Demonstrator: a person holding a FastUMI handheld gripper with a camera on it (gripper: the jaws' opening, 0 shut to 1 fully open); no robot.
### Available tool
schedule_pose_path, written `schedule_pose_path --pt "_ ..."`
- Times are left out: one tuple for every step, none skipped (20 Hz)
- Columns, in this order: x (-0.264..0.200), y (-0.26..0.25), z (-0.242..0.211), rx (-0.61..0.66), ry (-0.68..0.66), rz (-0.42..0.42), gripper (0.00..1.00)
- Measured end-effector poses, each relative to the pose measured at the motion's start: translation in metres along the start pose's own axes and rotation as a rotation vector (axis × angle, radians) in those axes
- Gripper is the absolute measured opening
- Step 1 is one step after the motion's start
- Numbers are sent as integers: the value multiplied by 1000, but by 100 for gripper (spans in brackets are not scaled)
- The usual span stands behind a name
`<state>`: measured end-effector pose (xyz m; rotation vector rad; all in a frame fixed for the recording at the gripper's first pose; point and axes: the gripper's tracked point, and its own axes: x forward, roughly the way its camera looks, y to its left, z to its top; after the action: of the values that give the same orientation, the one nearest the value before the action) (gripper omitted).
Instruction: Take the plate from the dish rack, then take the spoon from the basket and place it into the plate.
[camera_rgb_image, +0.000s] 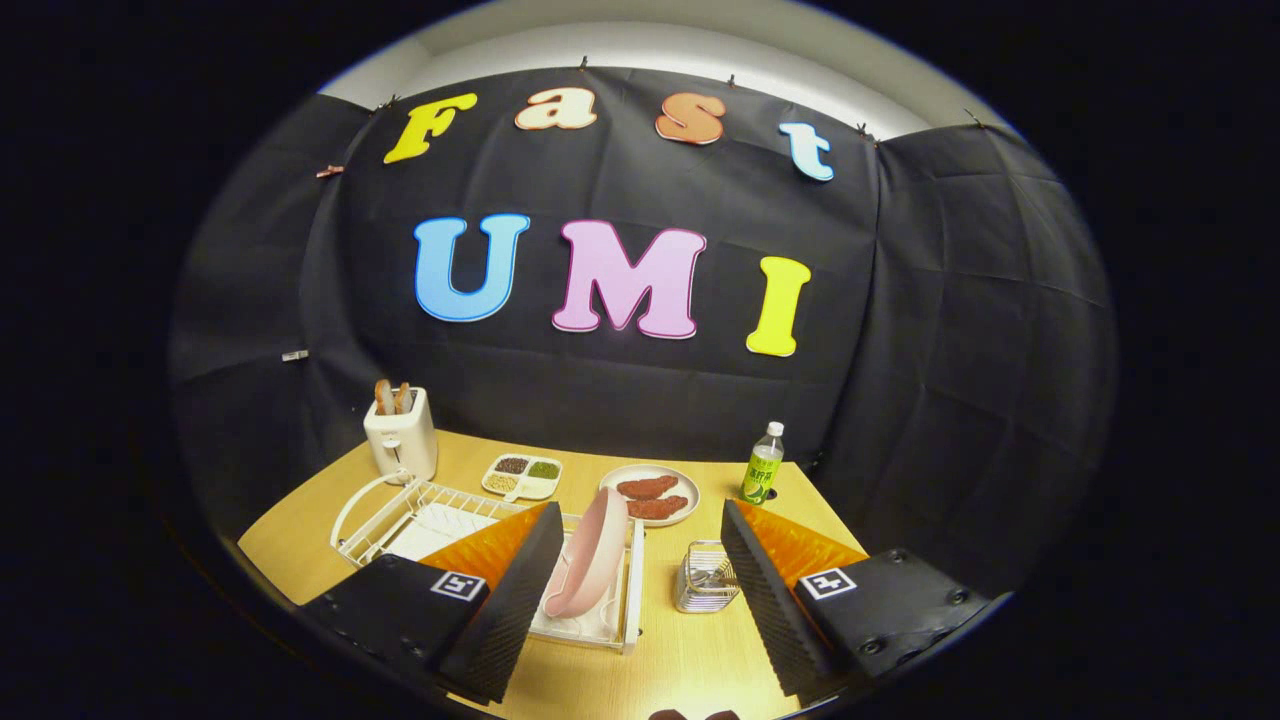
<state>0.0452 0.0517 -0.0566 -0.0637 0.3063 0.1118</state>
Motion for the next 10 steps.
schedule_pose_path --pt "10 1 -2 -15 26 -2 98" --pt "20 3 -6 -31 54 -2 97" --pt "31 5 -11 -45 86 -2 98" --pt "41 8 -15 -57 113 -1 98" --pt "52 11 -21 -65 145 -1 98" --pt "63 13 -28 -67 182 -4 98" --pt "73 15 -39 -68 222 -9 98" --pt "83 16 -49 -79 266 -15 98" --pt "91 17 -57 -96 302 -20 98" --pt "100 17 -65 -112 326 -27 98"
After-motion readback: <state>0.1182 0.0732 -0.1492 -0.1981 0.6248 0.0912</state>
